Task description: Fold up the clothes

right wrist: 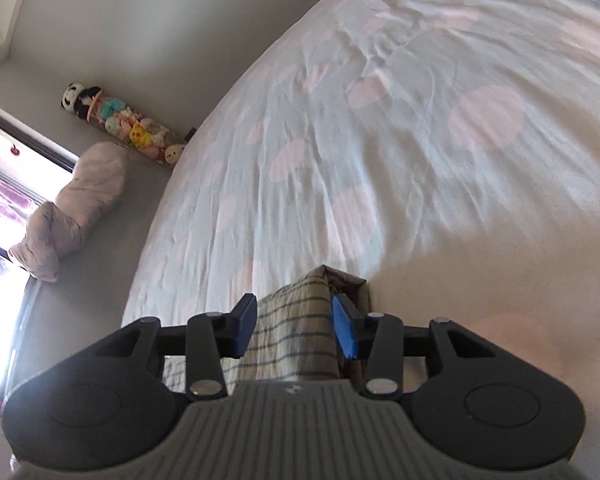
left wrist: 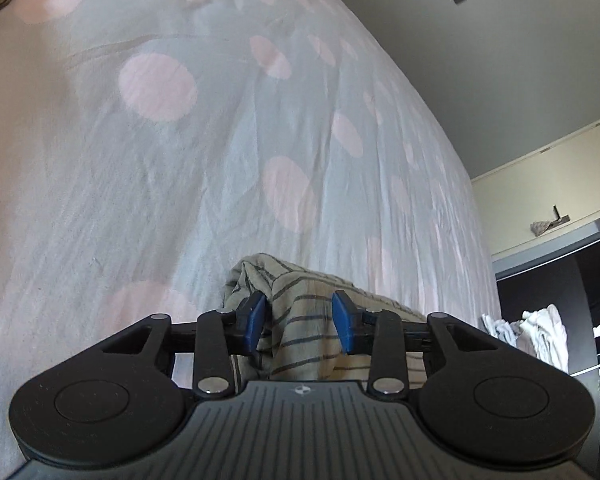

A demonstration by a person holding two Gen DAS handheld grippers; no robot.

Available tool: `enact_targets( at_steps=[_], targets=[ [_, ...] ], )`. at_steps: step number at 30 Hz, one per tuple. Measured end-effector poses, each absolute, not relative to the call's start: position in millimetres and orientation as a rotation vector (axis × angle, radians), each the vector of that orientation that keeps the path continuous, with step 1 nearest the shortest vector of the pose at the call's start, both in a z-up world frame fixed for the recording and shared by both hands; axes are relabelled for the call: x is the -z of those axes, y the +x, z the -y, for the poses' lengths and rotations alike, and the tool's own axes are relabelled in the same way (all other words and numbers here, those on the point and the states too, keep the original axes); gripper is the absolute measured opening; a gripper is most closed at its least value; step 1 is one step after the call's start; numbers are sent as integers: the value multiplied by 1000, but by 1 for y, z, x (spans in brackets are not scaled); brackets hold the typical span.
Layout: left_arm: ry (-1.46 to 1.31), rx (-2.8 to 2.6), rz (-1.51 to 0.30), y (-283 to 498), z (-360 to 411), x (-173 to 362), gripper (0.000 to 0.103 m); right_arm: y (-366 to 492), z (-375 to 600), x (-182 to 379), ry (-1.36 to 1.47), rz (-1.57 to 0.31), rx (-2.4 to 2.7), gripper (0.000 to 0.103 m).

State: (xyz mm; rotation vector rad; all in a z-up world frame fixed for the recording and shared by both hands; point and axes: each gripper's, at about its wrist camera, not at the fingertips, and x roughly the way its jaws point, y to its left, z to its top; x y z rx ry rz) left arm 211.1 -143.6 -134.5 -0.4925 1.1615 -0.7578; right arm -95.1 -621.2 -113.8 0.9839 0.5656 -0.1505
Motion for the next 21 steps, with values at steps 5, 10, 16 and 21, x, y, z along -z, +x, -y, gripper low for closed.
enact_targets(
  at_steps=[5, 10, 16, 21],
  targets=[
    [-398, 780, -1088, 214, 154, 133, 4, -86, 619, 120, 982, -595, 134, 11],
    [-304, 788, -974, 204, 157, 120, 2, -96, 608, 98, 842, -504, 191, 2],
    [-235, 746, -991, 203, 159, 126, 2, -84, 609, 111, 824, -612, 233, 2],
    [-155, 737, -1016, 206, 168, 139, 2, -74, 608, 124, 796, -688, 250, 2]
  ],
)
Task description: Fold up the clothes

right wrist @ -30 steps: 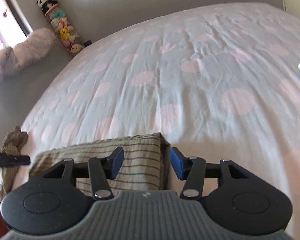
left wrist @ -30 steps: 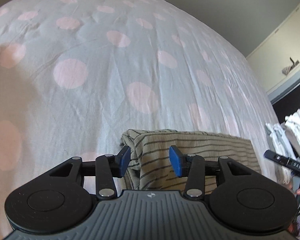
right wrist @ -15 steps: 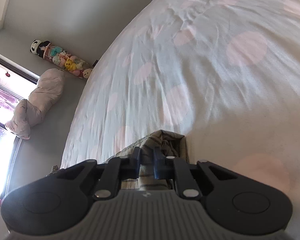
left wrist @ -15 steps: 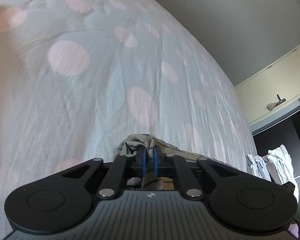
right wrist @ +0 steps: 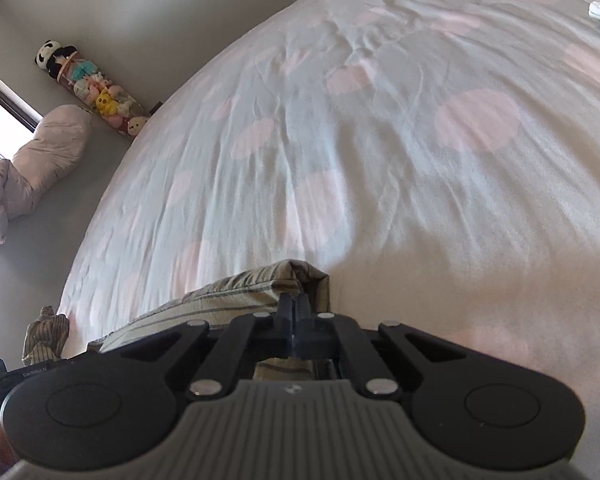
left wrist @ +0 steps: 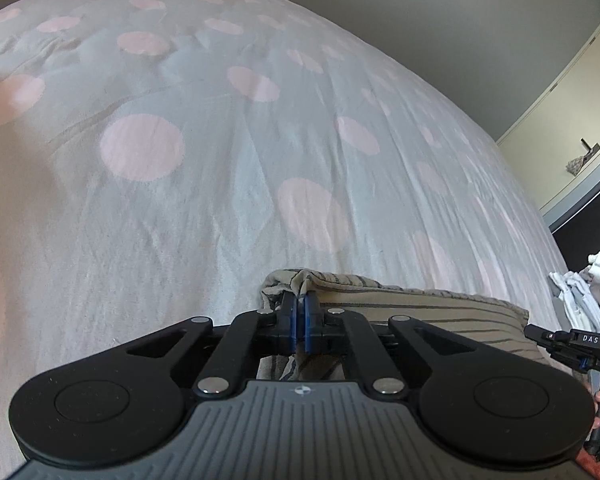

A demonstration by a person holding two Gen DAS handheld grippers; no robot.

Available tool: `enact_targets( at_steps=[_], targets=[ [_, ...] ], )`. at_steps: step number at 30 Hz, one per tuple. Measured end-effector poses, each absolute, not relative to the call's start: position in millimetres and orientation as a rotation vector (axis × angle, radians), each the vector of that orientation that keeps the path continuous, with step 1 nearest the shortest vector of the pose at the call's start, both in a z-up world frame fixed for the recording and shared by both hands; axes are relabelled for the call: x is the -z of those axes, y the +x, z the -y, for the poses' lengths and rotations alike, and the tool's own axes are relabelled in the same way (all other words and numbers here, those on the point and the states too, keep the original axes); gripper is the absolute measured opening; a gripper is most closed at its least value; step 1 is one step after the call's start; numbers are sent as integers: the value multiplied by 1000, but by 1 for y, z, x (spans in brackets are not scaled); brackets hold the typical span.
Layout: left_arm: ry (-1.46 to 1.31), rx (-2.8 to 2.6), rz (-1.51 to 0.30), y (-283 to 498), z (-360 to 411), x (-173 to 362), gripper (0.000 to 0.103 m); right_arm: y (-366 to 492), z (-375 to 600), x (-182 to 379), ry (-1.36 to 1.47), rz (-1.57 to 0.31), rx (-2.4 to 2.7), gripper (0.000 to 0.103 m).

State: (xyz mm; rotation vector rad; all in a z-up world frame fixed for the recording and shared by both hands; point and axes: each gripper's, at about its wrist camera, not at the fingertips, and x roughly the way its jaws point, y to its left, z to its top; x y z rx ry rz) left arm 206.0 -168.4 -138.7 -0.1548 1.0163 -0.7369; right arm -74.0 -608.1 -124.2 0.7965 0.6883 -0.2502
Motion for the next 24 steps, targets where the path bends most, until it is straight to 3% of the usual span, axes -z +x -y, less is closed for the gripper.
enact_targets(
  at_steps=[9, 15, 18, 24],
  targets=[
    [-120, 611, -947, 198, 155, 125, 4, -87, 612, 120, 790, -675, 367, 2],
    [-268, 582, -784, 182, 124, 84, 4, -115, 606, 92, 782, -503, 341, 6],
    [-306, 713, -806, 173, 130, 70, 4, -122, 597, 78, 775, -469, 269, 8],
    [-244, 896, -1022, 144, 174, 78, 4, -122, 558, 66, 764, -521, 88, 11]
  ],
)
